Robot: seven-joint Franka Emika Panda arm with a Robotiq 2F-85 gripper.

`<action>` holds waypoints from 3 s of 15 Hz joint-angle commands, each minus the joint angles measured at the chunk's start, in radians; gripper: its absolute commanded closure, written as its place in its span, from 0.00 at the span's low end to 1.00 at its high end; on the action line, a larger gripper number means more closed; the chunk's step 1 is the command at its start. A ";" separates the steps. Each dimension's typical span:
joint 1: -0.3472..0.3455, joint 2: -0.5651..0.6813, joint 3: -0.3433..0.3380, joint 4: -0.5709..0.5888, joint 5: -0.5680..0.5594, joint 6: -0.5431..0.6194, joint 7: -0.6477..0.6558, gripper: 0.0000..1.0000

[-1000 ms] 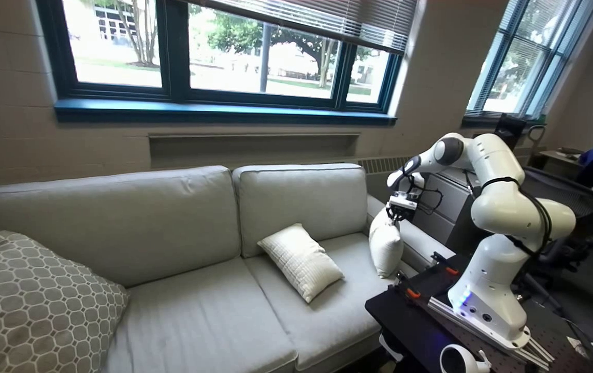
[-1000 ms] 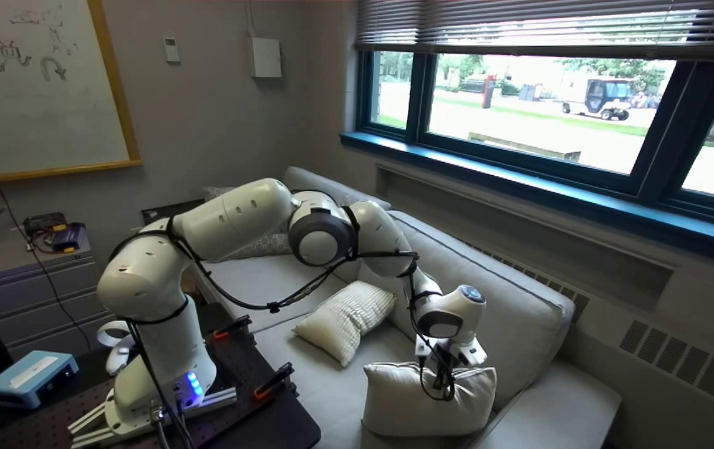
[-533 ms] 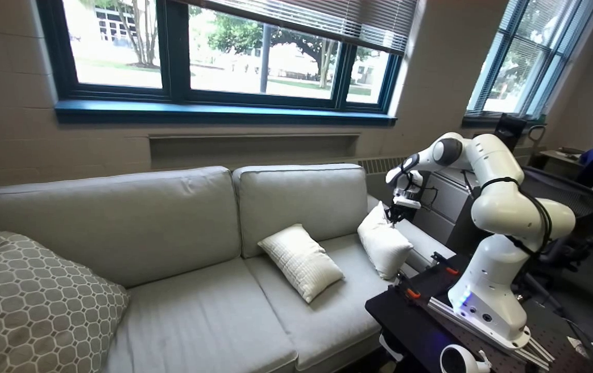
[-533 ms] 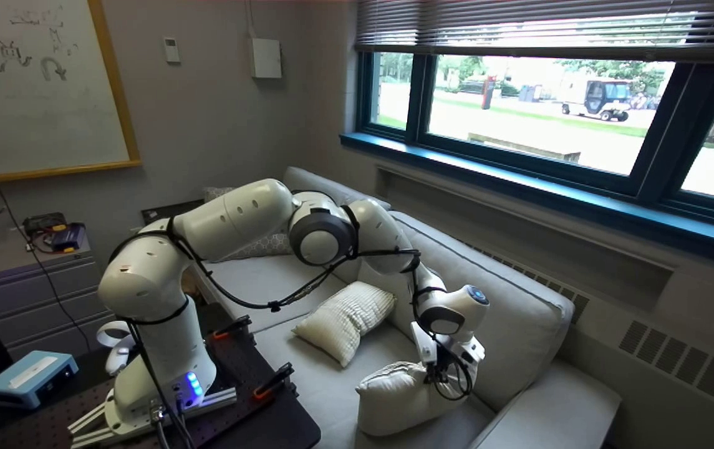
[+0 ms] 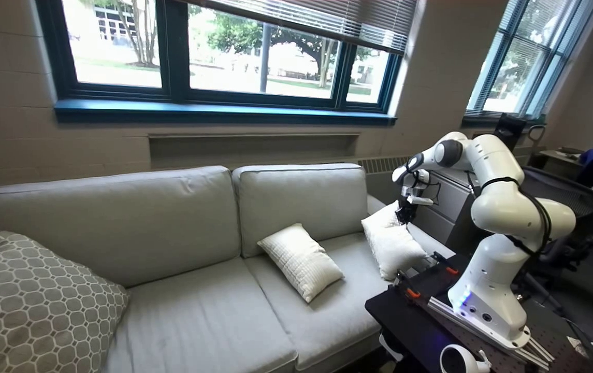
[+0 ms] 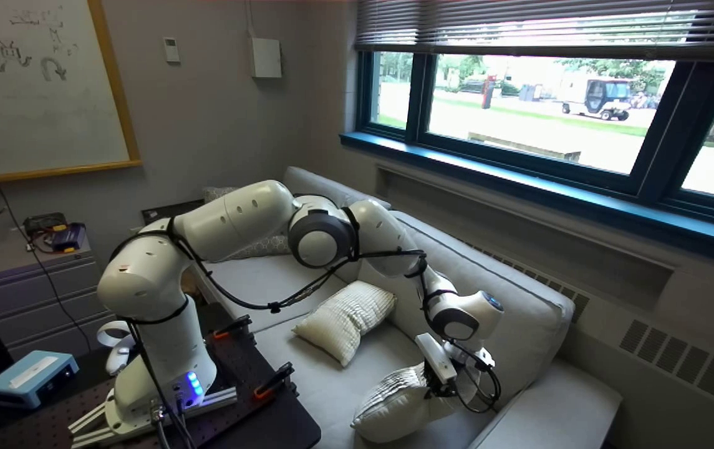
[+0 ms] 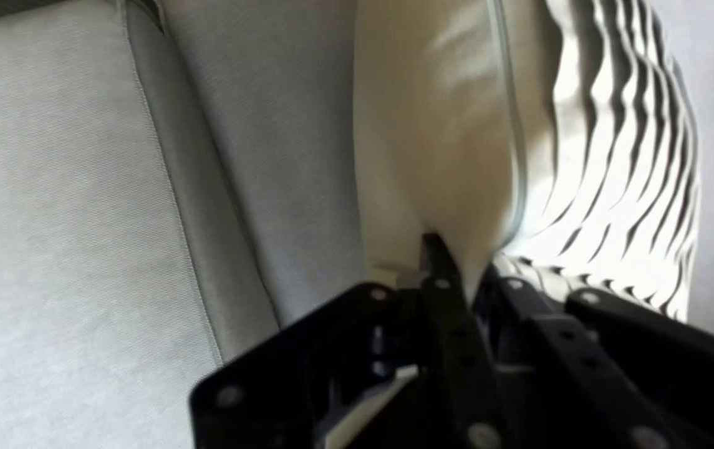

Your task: Put the right and left pillow against the arm rest upright one at a time

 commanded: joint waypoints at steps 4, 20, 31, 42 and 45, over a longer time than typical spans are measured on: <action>0.091 0.120 -0.076 0.181 -0.069 0.032 0.119 0.98; 0.183 0.423 -0.356 0.496 -0.170 0.312 0.709 0.98; 0.231 0.372 -0.419 0.350 -0.269 0.340 1.052 0.62; 0.220 0.362 -0.406 0.383 -0.239 0.349 1.075 0.00; 0.217 0.312 -0.392 0.337 -0.213 0.415 1.074 0.00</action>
